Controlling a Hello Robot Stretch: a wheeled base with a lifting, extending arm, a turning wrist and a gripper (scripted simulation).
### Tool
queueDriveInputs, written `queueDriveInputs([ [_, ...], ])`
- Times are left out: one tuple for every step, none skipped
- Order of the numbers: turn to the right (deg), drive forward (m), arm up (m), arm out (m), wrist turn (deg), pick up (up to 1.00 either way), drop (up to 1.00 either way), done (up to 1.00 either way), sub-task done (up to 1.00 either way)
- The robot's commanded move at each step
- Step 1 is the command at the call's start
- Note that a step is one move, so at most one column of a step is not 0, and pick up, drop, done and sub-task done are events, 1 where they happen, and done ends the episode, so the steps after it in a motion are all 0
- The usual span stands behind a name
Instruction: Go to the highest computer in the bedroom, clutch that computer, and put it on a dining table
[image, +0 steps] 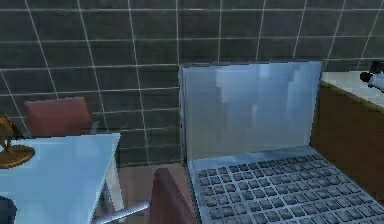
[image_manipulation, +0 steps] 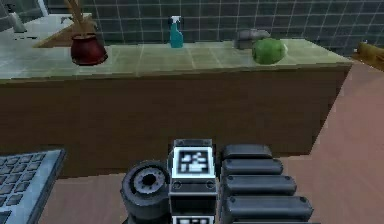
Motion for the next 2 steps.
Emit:
queueDriveInputs([
  [-45.0,0.0,0.0,0.0,0.0,0.0,0.0,0.0,0.0],
  [-36.0,0.0,0.0,0.0,0.0,0.0,0.0,0.0,0.0],
])
